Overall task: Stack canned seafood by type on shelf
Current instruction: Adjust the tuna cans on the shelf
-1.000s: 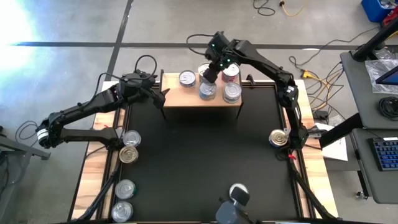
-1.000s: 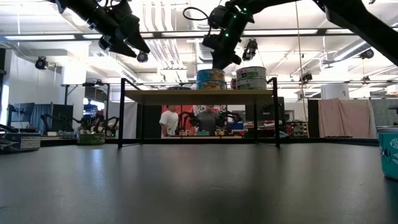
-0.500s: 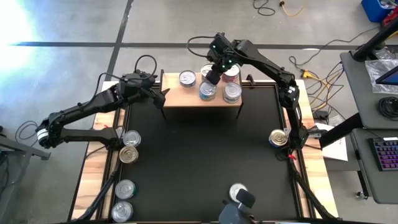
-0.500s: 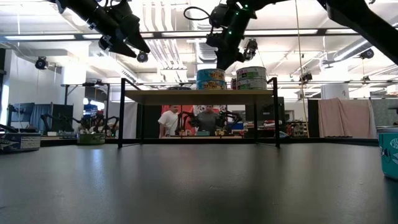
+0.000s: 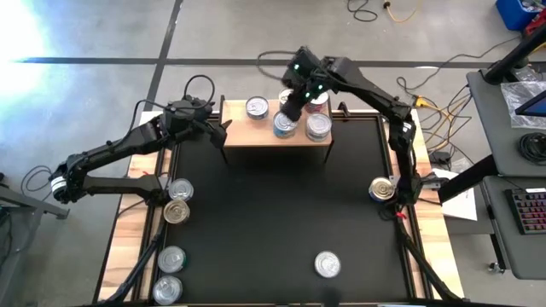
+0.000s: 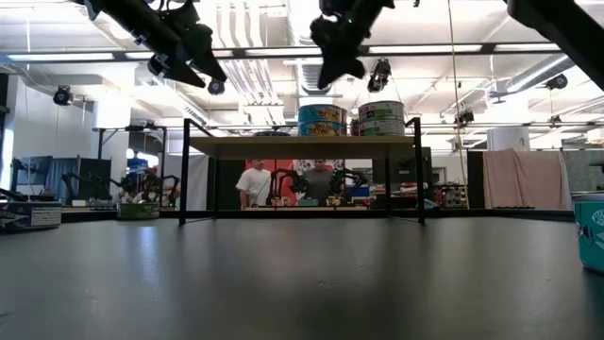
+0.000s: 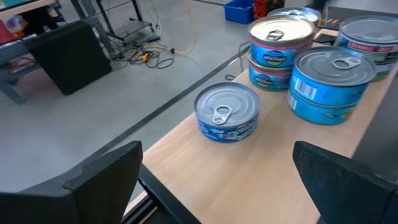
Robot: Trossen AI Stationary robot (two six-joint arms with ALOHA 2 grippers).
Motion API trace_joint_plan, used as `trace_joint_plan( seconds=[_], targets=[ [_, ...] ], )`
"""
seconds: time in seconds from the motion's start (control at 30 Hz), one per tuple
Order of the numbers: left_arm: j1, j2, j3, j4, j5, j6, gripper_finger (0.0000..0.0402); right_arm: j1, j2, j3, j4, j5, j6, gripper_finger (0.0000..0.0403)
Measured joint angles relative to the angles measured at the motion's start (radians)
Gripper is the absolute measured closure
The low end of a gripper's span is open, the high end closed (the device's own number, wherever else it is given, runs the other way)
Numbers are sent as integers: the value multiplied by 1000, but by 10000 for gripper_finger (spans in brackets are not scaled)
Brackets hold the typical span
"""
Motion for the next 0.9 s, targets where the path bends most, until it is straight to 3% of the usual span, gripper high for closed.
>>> trace_joint_plan(
  seconds=[0.07, 0.17, 0.33, 0.5, 0.7, 0.9],
  targets=[
    [0, 0, 0, 0, -5, 0, 2, 36, 0, 0, -1, -57, -22, 390],
    [0, 0, 0, 0, -9, 0, 2, 84, -2, -11, 1, -52, -53, 390],
    [0, 0, -1, 0, -11, 0, 2, 120, -3, -77, 4, 83, -40, 390],
    [-3, -5, 4, -1, 129, 30, 2, 141, -3, -181, 5, 260, -48, 390],
    [-6, 5, 30, -70, 300, 27, 2, 170, -11, -230, -4, 282, -5, 390],
    [-7, 60, 30, -116, 296, 49, 2, 181, -32, -225, -39, 269, 10, 390]
  ],
)
